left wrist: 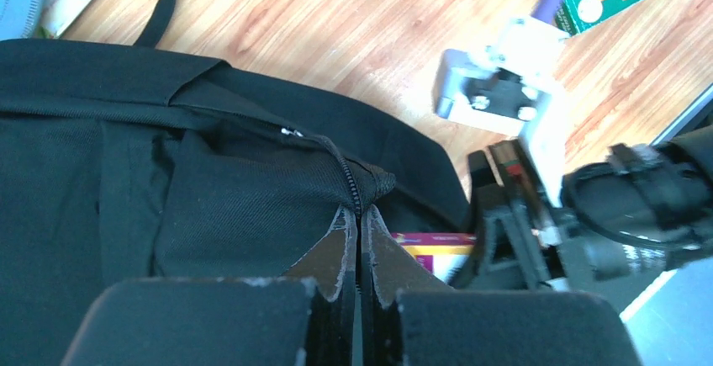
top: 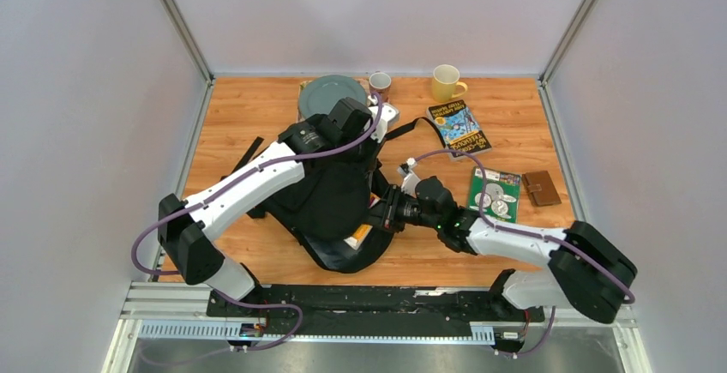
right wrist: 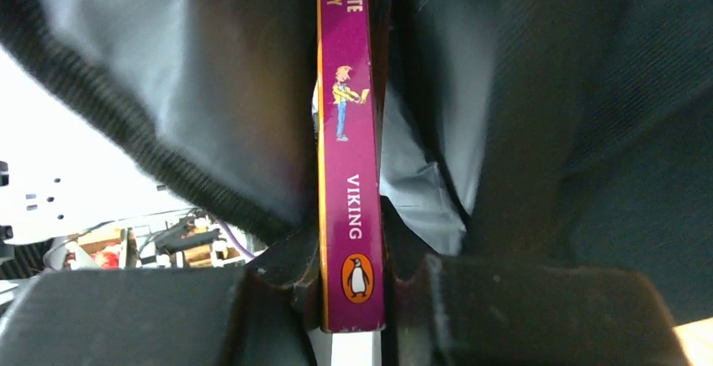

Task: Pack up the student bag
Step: Place the book in the student bag.

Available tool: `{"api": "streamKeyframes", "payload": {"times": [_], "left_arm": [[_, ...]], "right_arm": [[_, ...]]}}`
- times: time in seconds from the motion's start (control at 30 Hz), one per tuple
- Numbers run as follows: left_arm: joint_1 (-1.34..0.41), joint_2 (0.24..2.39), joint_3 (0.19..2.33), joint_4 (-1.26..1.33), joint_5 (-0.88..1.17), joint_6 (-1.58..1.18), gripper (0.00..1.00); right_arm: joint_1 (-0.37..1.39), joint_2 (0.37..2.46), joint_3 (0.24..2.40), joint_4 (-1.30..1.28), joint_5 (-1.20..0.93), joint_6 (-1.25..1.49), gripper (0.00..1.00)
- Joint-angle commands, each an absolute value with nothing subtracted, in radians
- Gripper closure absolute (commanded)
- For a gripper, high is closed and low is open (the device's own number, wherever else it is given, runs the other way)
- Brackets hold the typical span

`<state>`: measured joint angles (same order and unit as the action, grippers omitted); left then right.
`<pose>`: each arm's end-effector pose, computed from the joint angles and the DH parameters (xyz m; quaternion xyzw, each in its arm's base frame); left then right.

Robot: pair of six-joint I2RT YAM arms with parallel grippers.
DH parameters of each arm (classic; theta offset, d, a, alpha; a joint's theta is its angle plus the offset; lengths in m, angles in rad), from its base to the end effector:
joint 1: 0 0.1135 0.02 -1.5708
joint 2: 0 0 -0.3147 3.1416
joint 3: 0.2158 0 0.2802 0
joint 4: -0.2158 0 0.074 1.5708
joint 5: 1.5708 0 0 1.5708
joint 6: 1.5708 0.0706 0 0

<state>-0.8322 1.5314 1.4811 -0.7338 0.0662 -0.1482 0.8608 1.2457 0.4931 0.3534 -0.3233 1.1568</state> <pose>0.2566 -0.2887 0.3721 0.3215 0.8654 -0.2073 0.3236 0.1721 0.2346 0.2136 0.0333 0.8265 0.5332 0.1773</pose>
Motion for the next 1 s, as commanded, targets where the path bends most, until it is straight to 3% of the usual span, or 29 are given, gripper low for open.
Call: {"api": "streamKeyframes", "payload": {"times": [0.0, 0.23, 0.7, 0.8, 0.87, 0.97], "left_arm": [[-0.841, 1.489, 1.577, -0.730, 0.129, -0.138, 1.00], [-0.841, 1.467, 1.589, -0.710, 0.117, -0.166, 1.00], [-0.841, 1.453, 1.566, -0.683, 0.109, -0.163, 1.00], [-0.839, 1.442, 1.540, -0.669, 0.118, -0.166, 1.00], [-0.839, 1.437, 1.522, -0.672, 0.107, -0.166, 1.00], [-0.825, 1.414, 1.480, -0.661, 0.084, -0.158, 1.00]], "right_arm": [[0.859, 1.339, 0.571, 0.755, -0.278, 1.226, 1.00], [0.868, 1.515, 0.569, 0.972, -0.141, 1.333, 1.00], [0.913, 1.779, 0.759, 0.844, 0.089, 1.341, 0.99], [0.913, 1.851, 0.804, 0.827, 0.091, 1.327, 0.94], [0.914, 1.874, 0.811, 0.754, 0.090, 1.324, 0.78], [0.908, 1.859, 0.773, 0.732, 0.071, 1.309, 0.66]]}}
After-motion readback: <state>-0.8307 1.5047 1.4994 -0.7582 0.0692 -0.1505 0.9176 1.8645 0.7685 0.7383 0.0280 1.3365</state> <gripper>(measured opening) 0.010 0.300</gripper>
